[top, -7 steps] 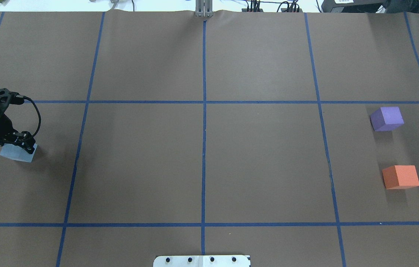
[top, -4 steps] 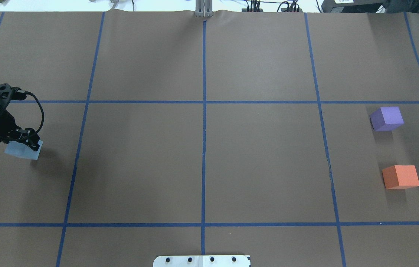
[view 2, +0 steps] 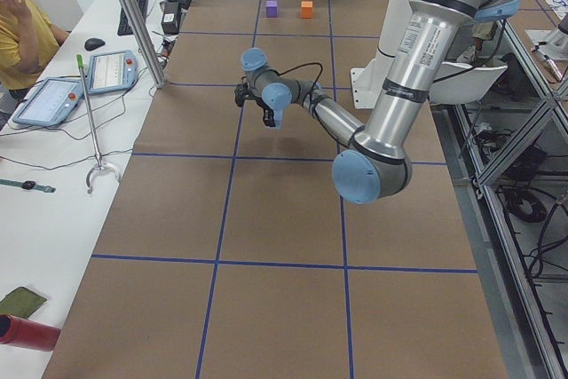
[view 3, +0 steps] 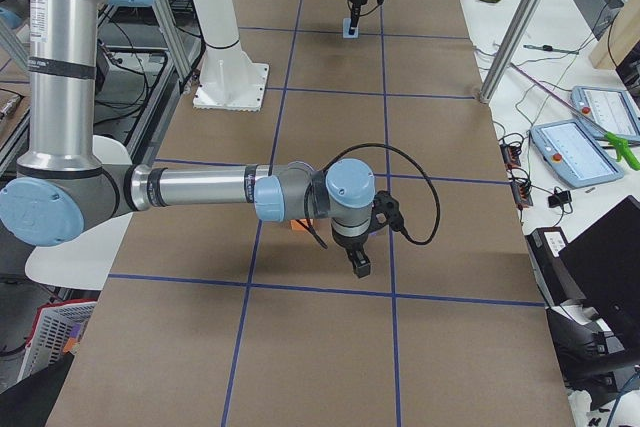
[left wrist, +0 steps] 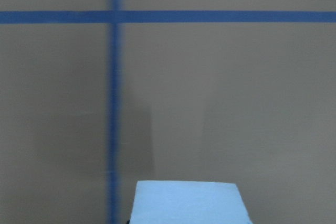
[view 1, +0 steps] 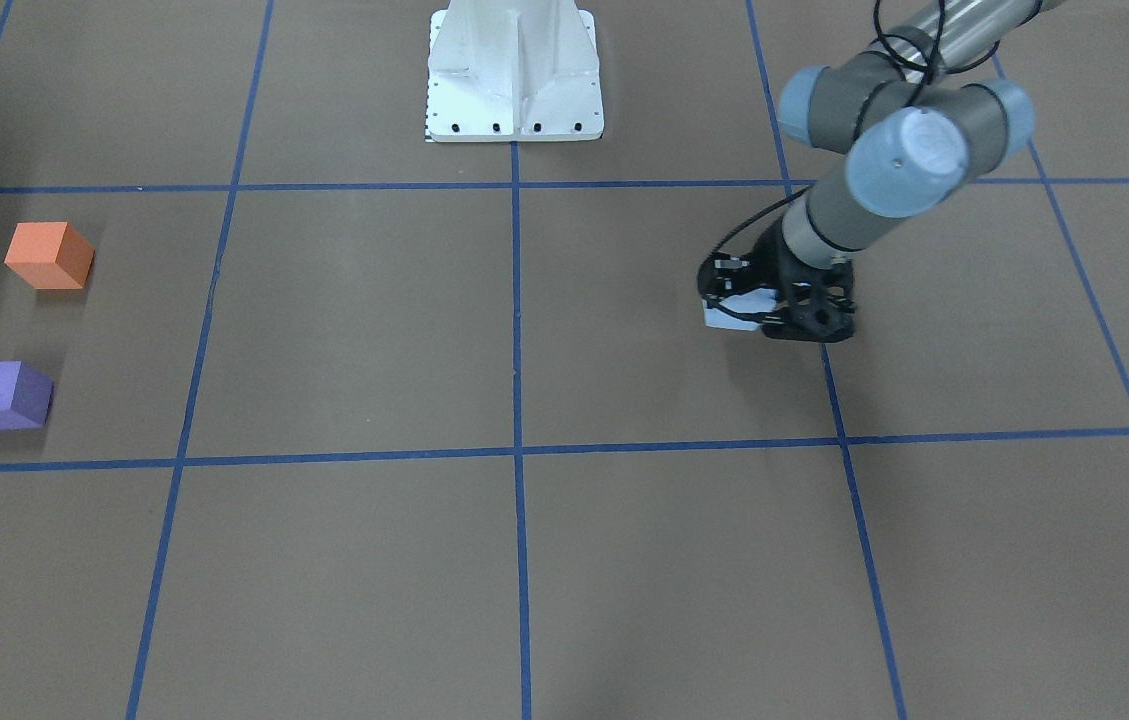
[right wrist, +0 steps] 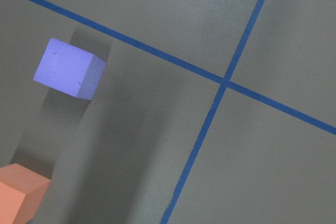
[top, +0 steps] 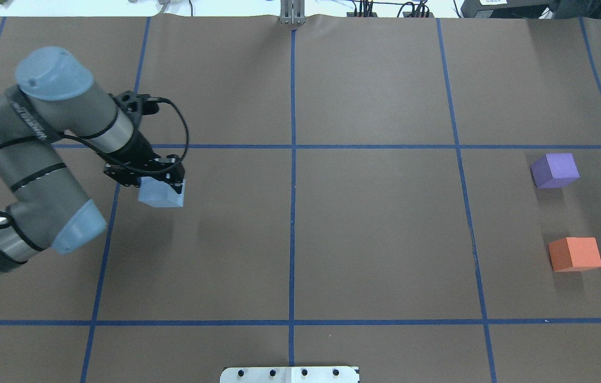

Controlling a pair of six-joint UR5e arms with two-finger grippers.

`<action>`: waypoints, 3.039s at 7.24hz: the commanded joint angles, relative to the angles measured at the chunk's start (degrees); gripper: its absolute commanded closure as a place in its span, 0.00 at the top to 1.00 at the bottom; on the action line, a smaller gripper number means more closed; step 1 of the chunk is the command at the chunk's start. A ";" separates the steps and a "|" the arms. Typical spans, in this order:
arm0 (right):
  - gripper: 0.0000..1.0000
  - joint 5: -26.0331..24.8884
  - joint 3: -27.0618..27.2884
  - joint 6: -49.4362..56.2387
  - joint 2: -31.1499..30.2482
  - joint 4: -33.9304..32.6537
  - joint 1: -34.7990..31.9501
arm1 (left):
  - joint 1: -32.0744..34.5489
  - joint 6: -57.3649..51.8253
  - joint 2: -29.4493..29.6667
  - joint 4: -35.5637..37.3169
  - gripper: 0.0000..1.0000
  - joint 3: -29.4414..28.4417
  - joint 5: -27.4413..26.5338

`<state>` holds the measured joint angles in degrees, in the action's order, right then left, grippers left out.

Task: Place blue block between orange and purple blocks
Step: 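Carry the light blue cube toward the table center and set it down, then release the cube and lift the left gripper away while the right arm reaches toward it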

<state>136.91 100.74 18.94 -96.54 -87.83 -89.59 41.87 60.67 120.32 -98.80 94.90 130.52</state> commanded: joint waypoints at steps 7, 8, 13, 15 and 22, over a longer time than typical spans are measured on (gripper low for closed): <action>1.00 5.11 -1.25 -0.49 -0.49 0.21 0.03 | -20.25 19.05 50.68 -10.33 0.04 -54.06 -23.90; 1.00 5.20 -1.25 -0.49 -0.49 0.21 0.03 | -20.25 19.83 50.80 -11.14 0.24 -54.64 -23.91; 1.00 5.12 -1.16 -1.10 0.12 0.21 0.29 | -19.29 22.73 50.54 -8.88 1.00 -50.55 -24.88; 1.00 5.64 0.15 -11.31 1.97 0.38 2.48 | -16.32 22.56 46.26 7.16 1.00 -32.06 -19.21; 1.00 -16.46 4.19 -90.72 9.59 36.27 44.01 | 2.60 4.50 0.21 8.55 1.00 10.05 -4.57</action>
<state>127.05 103.66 -63.27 -90.13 -52.07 -54.06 42.76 70.00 125.11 -89.38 104.69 124.68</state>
